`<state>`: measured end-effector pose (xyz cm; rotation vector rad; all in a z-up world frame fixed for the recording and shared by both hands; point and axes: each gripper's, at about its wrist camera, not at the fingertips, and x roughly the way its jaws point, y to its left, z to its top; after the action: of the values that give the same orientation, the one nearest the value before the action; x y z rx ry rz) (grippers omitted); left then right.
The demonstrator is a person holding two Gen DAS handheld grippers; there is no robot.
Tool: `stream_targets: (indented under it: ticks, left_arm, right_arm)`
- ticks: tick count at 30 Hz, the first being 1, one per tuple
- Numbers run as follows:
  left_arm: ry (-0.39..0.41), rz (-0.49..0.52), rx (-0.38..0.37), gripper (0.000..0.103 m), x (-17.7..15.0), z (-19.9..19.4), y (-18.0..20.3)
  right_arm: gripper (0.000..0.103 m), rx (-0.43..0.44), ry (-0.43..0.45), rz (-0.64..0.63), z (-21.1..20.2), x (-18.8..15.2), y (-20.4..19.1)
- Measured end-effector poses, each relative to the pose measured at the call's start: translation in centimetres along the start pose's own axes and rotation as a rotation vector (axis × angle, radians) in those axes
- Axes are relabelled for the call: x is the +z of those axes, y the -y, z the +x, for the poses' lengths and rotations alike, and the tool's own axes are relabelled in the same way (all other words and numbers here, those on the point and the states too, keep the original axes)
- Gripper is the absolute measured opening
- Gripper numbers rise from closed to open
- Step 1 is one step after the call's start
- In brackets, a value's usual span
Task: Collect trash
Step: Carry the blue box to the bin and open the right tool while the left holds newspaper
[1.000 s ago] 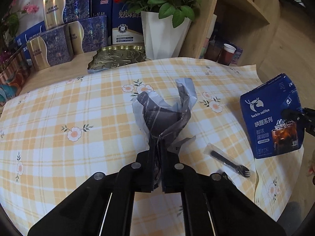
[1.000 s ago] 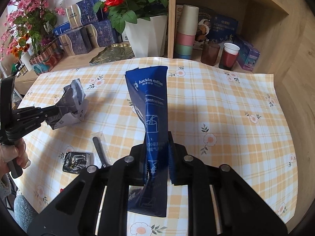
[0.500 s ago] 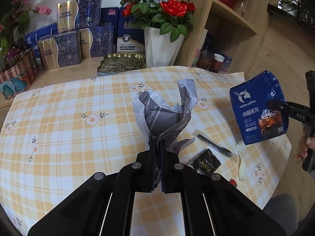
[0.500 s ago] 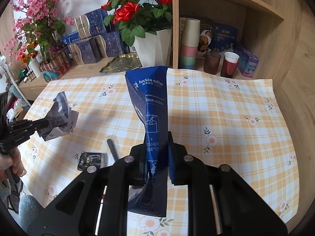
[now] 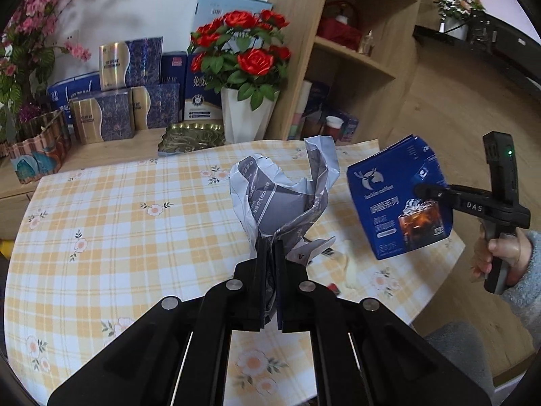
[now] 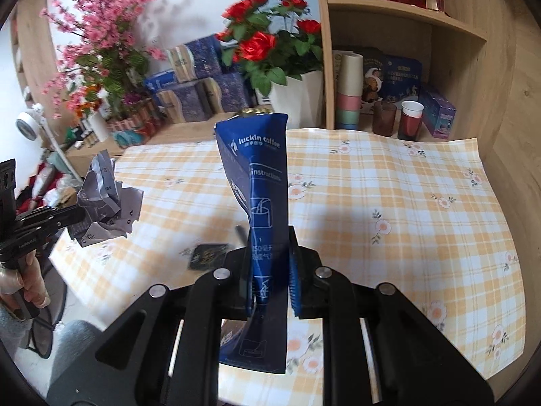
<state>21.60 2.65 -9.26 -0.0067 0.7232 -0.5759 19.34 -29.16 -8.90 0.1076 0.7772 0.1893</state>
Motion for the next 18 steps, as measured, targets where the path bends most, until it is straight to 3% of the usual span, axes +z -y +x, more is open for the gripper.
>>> stream_targets:
  ticks: [11,18]
  left_arm:
    - [0.005,-0.008,-0.023,0.005,-5.4,-7.9,3.5]
    - [-0.004,-0.022,-0.021,0.004,-9.0,-10.6,4.6]
  right_arm:
    - [0.019,0.176,-0.052,-0.065,-6.0,-7.2,-4.7]
    - [0.019,0.275,-0.227,-0.140,-5.1,-15.5,-9.1]
